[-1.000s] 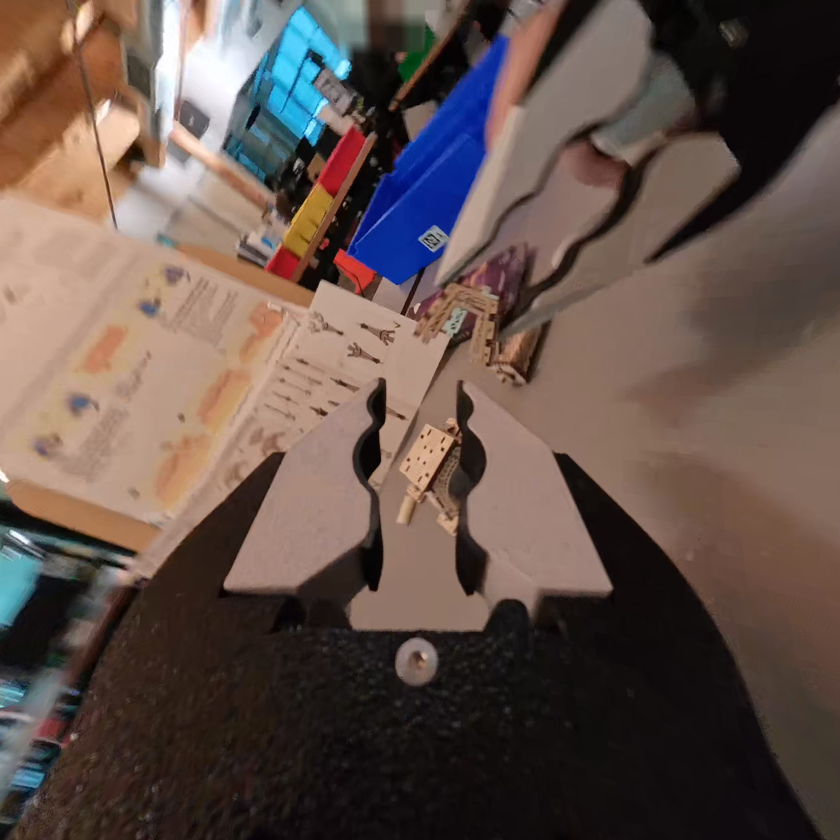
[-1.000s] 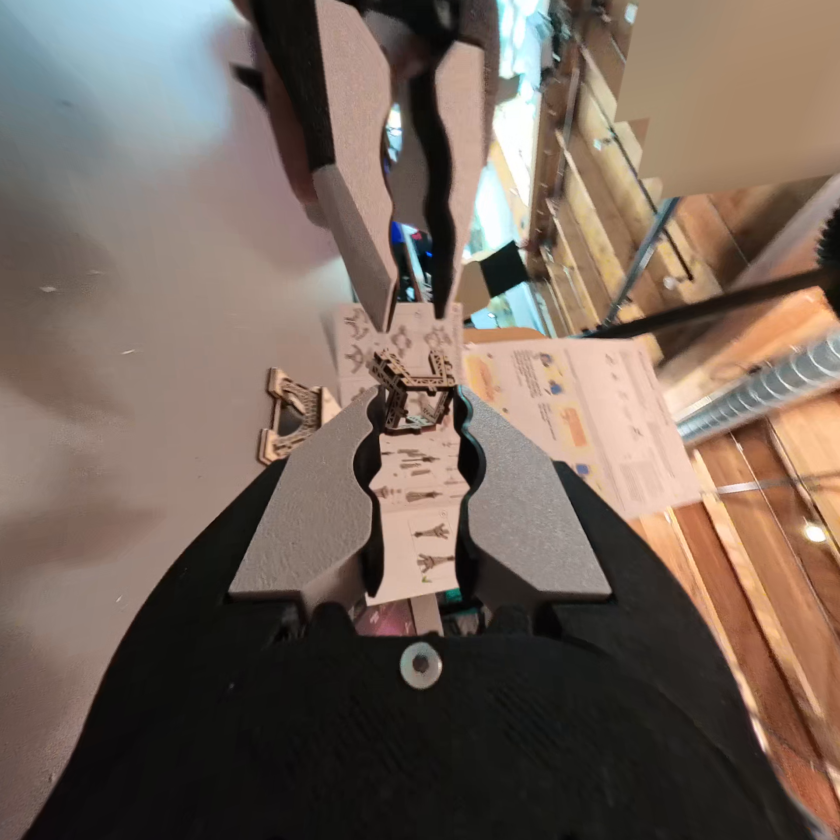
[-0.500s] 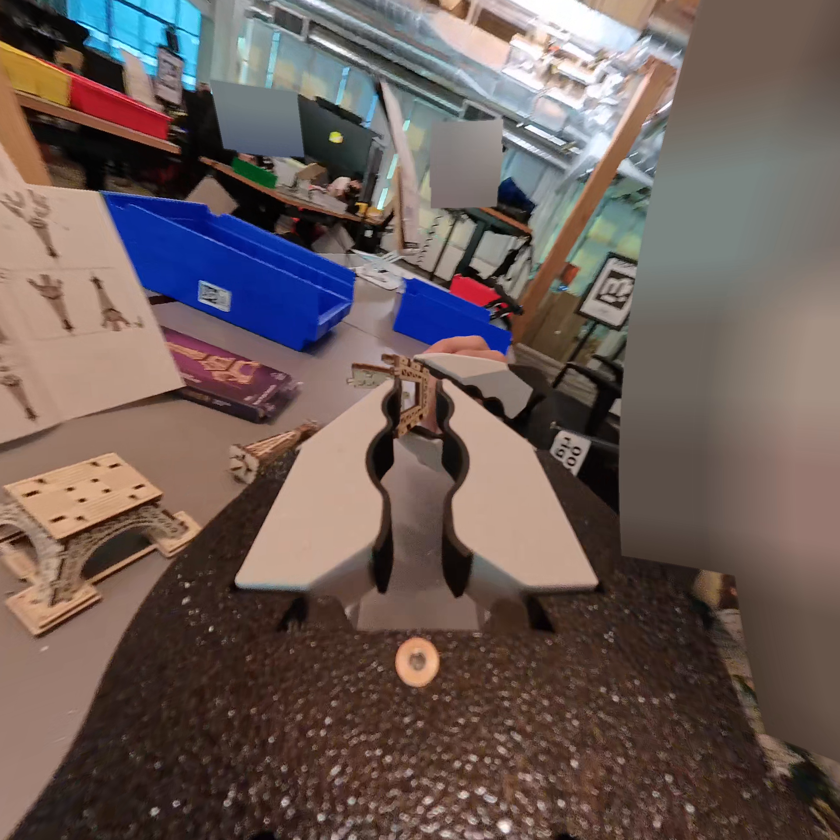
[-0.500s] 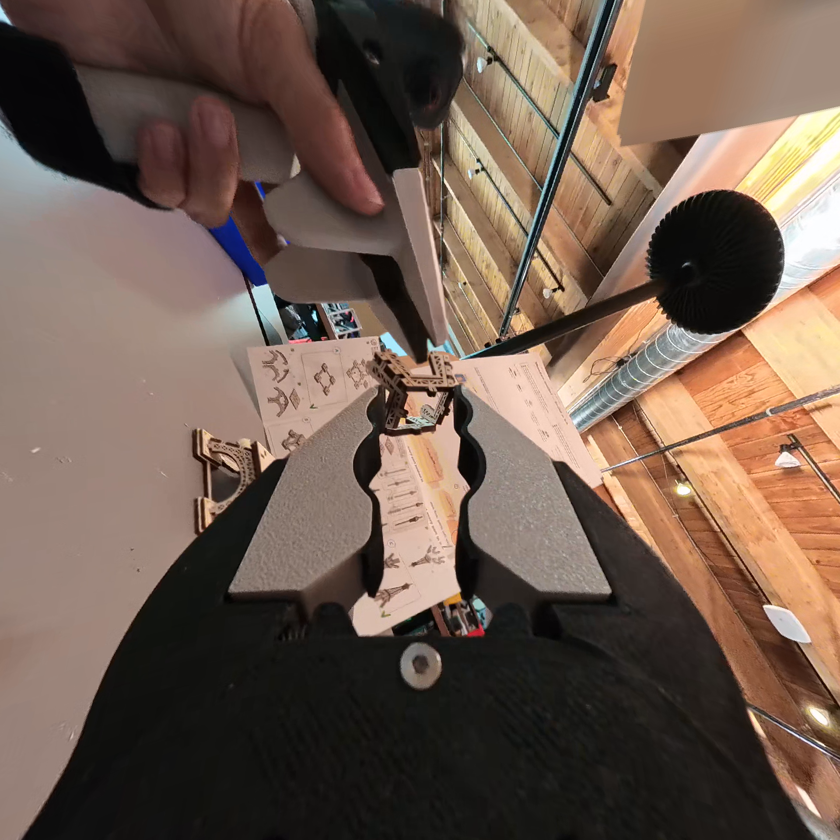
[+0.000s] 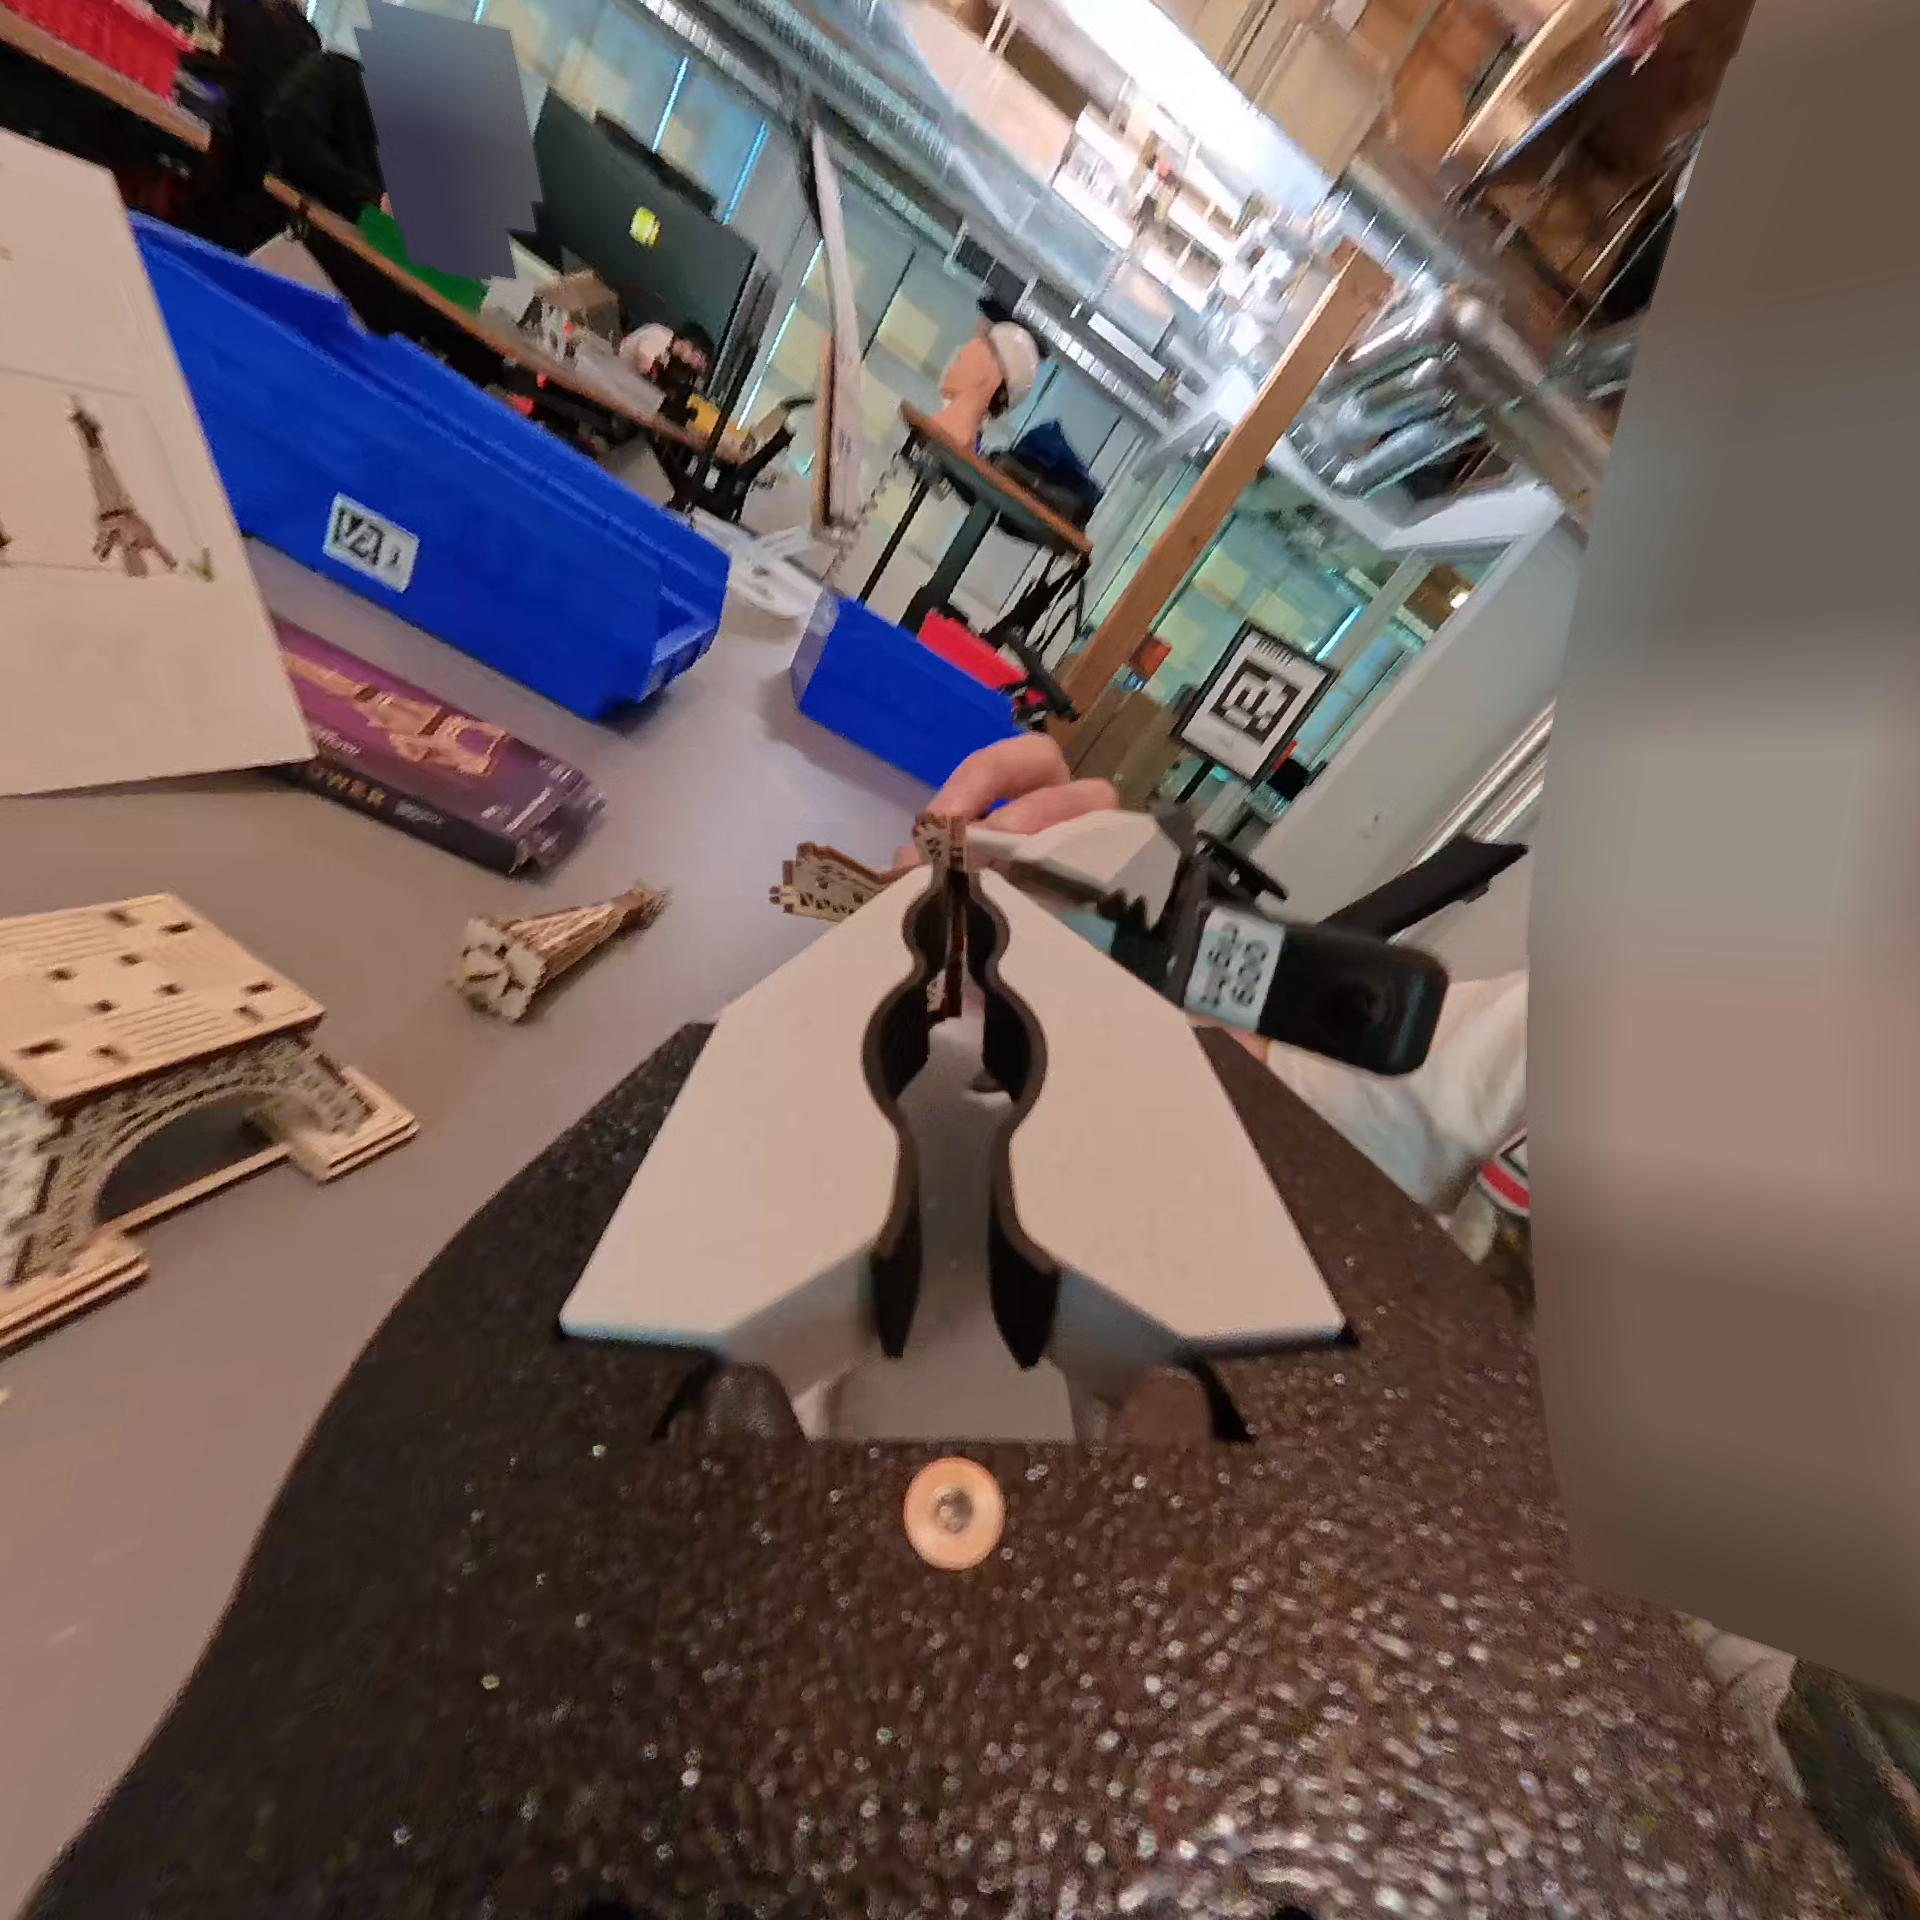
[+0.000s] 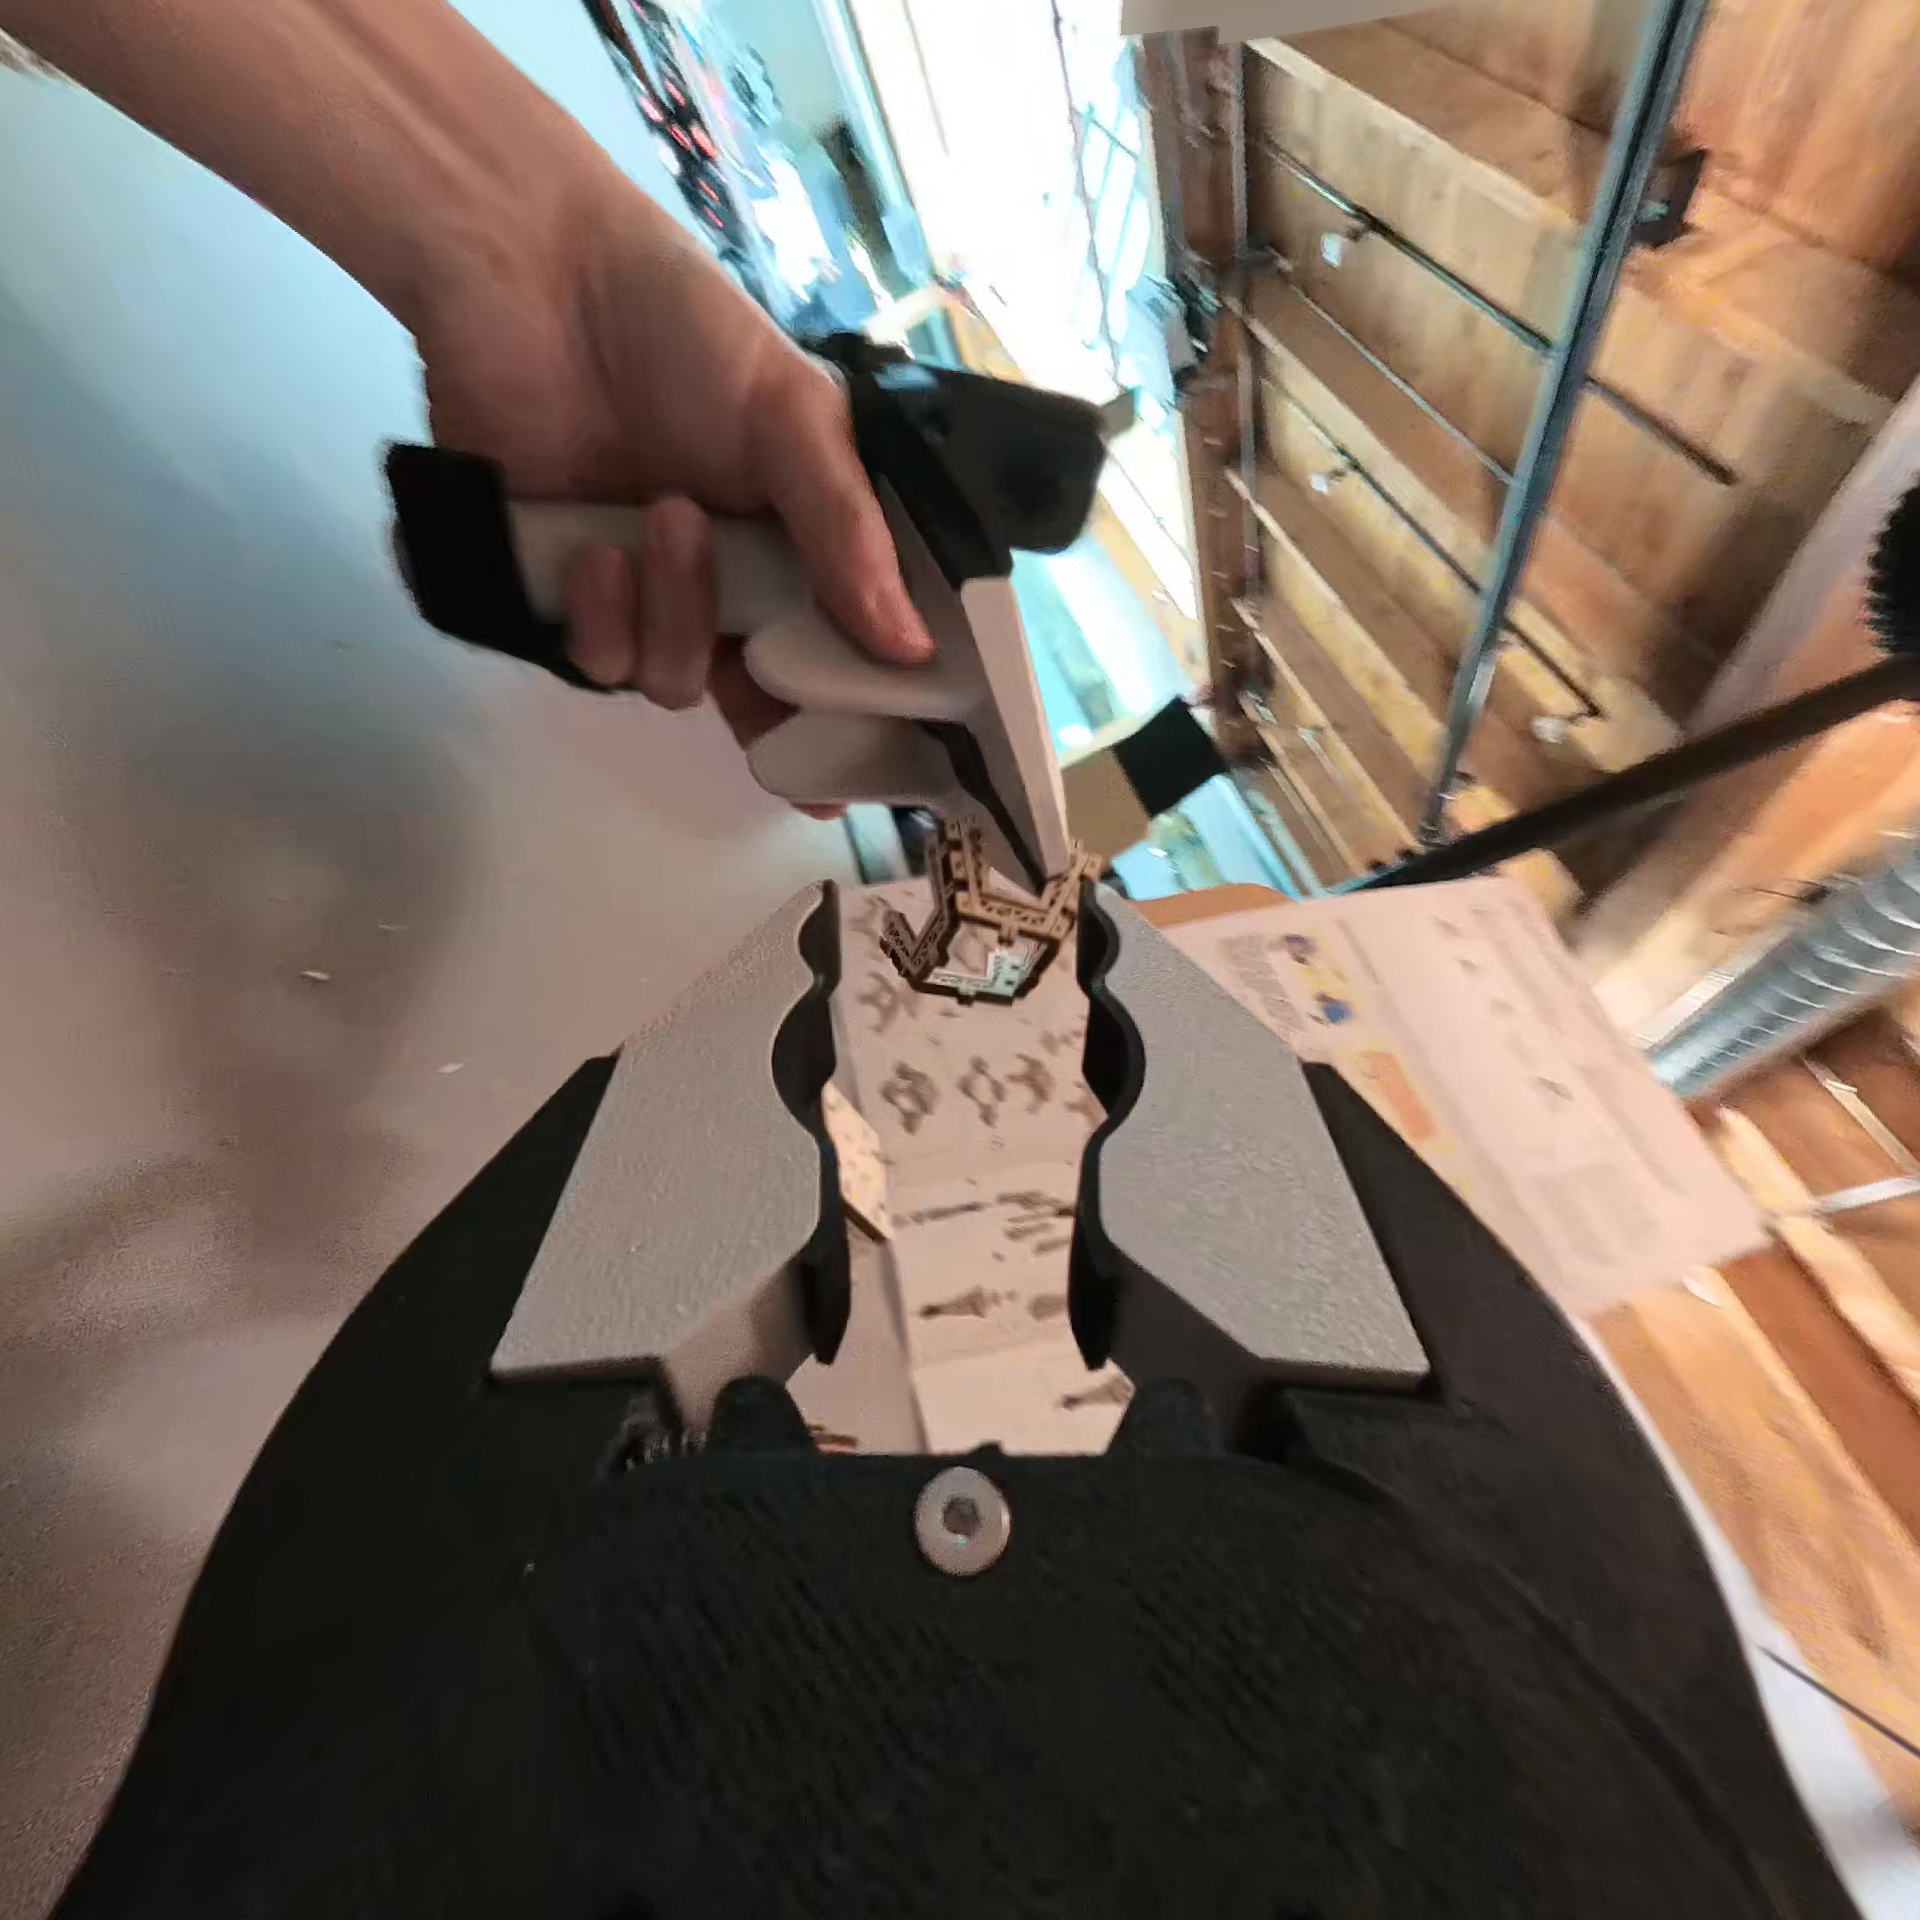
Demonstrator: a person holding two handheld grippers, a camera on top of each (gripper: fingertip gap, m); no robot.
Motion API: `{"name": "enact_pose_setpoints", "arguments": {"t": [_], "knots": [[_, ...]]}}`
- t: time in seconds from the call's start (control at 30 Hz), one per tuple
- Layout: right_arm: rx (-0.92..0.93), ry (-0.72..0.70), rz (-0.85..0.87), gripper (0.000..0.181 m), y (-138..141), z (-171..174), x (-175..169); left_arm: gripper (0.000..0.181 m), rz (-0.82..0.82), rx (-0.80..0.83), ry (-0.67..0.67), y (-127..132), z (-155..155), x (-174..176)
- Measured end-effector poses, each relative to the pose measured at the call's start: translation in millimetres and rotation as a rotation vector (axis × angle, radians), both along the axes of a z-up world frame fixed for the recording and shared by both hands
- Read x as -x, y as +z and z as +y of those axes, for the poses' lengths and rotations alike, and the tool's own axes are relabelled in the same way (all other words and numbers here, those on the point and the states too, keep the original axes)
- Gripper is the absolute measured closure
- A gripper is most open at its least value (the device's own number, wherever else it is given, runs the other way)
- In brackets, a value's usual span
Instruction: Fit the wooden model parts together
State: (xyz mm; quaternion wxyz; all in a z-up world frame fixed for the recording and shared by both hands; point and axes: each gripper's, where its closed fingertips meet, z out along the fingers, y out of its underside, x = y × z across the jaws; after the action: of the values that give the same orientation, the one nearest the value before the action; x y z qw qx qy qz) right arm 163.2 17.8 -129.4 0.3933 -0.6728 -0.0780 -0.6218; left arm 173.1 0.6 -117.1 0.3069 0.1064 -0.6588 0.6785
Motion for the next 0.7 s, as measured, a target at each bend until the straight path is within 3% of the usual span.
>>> {"name": "enact_pose_setpoints", "arguments": {"t": [0.1, 0.17, 0.23, 0.3, 0.4, 0.57, 0.7], "knots": [[-0.046, 0.127, 0.169, 0.136, -6, 5, 9, 0.181, -0.062, -0.069, -0.019, -11, 8, -5], [-0.218, 0.259, 0.407, 0.177, -2, 6, 17, 0.181, -0.082, -0.105, -0.081, -18, 15, -1], [-0.459, 0.344, 0.658, 0.181, 6, -2, 12, 0.181, -0.093, -0.133, -0.126, -26, 20, 2], [-0.498, 0.408, 0.894, 0.181, -9, 0, 11, 0.181, -0.063, -0.155, -0.169, -33, 21, 5], [-0.688, 0.504, 1.020, 0.181, 1, 1, 3, 0.181, -0.066, -0.220, -0.234, -46, 19, 16], [-0.739, 0.422, 1.278, 0.181, -35, -6, -5, 0.181, -0.105, -0.274, -0.260, -58, 15, 22], [-0.783, 0.449, 1.340, 0.181, -43, -4, 3, 0.181, -0.124, -0.310, -0.262, -67, 11, 25]]}}
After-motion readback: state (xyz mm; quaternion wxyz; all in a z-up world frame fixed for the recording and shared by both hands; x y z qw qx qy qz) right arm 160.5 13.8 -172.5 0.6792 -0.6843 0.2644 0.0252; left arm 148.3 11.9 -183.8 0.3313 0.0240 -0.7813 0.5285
